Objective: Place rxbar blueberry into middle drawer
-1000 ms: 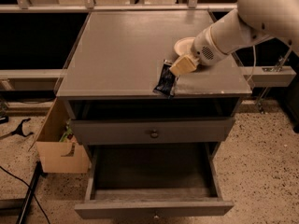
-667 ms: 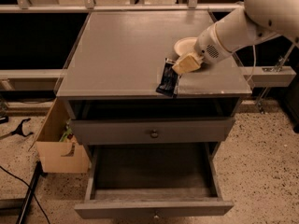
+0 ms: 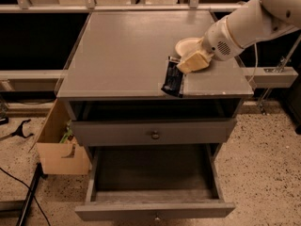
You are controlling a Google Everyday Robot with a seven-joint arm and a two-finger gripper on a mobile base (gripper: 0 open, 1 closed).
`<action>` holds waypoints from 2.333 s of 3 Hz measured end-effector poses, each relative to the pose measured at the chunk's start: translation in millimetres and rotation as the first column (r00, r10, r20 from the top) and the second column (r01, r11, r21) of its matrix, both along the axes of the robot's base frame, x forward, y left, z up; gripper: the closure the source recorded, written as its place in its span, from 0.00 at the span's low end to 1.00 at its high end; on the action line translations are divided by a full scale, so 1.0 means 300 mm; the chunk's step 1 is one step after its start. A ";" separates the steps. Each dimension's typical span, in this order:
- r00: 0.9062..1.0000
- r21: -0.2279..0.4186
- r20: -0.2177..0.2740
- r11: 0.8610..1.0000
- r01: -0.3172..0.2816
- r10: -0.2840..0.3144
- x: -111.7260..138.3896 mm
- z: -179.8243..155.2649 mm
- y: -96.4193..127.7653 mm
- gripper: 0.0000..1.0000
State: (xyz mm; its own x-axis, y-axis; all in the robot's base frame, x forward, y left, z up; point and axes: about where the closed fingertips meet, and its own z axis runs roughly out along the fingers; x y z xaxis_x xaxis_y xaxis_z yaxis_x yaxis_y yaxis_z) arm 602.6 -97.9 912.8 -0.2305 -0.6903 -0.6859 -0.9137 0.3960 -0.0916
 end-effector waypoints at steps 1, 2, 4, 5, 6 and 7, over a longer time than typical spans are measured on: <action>0.999 0.004 0.011 0.999 -0.050 0.050 -0.051 0.038 -0.002 1.00; 0.995 0.001 0.004 0.995 -0.104 0.104 -0.123 0.067 -0.014 1.00; 0.991 -0.026 0.003 0.991 -0.131 0.131 -0.146 0.003 -0.020 1.00; 0.991 -0.039 0.003 0.990 -0.133 0.133 -0.180 -0.054 -0.052 1.00; 0.993 -0.038 0.008 0.992 -0.121 0.121 -0.226 -0.115 -0.091 1.00; 0.994 -0.033 0.020 0.993 -0.110 0.110 -0.265 -0.193 -0.118 1.00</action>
Offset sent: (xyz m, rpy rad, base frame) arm -0.0612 -0.0132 0.0329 -0.0004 -0.0014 0.1543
